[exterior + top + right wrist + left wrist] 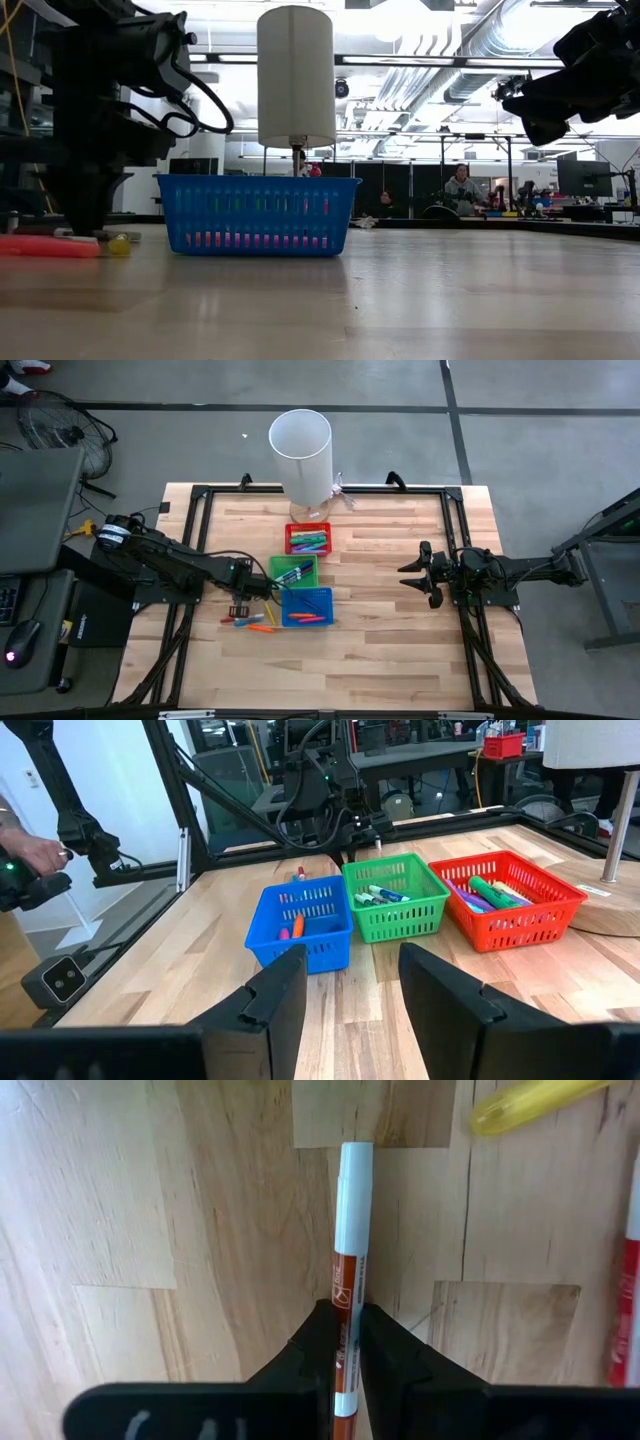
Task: Pick & Place Markers
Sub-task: Put the white and brown marker pen into the green bin
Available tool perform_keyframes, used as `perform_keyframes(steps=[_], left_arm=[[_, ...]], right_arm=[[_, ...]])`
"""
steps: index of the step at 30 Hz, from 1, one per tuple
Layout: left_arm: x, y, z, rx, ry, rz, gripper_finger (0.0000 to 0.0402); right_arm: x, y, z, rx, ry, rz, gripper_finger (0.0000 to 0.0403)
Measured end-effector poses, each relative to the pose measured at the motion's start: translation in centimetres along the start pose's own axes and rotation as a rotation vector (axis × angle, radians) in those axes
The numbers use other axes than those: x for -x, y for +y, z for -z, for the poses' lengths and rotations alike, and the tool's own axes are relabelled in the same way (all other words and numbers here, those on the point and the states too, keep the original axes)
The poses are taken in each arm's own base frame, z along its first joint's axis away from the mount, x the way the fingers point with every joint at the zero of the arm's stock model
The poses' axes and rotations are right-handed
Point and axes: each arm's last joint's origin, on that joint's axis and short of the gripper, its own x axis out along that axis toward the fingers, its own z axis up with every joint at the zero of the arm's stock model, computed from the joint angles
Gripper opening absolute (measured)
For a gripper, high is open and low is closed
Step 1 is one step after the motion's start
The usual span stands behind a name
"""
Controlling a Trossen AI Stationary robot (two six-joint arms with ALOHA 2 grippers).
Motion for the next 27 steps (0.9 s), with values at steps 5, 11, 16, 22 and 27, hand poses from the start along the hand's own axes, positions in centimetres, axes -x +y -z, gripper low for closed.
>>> perform_keyframes(steps=[5, 11, 16, 22, 27], left_arm=[[0.5, 0.0, -0.1, 0.027, 0.004, 0.017, 0.0019], [2.1, 0.0, -0.5, 0.082, -0.027, 0.089, 0.0019], [3.5, 0.1, -0.4, 0.119, -0.057, 0.108, 0.0019], [5.0, 0.5, 0.3, 0.138, -0.098, 0.077, 0.0019], [6.1, 0.9, 1.1, 0.166, -0.129, 0.059, 0.0019]], right_arm=[[0.0, 0.0, 0.0, 0.0, 0.0, 0.0, 0.0149], [0.0, 0.0, 0.0, -0.001, 0.0, 0.0, 0.0149], [0.0, 0.0, 0.0, 0.0, 0.0, 0.0, 0.0149], [0.0, 0.0, 0.0, 0.0, 0.0, 0.0, 0.0149], [0.0, 0.0, 0.0, 0.0, 0.002, 0.001, 0.0149]])
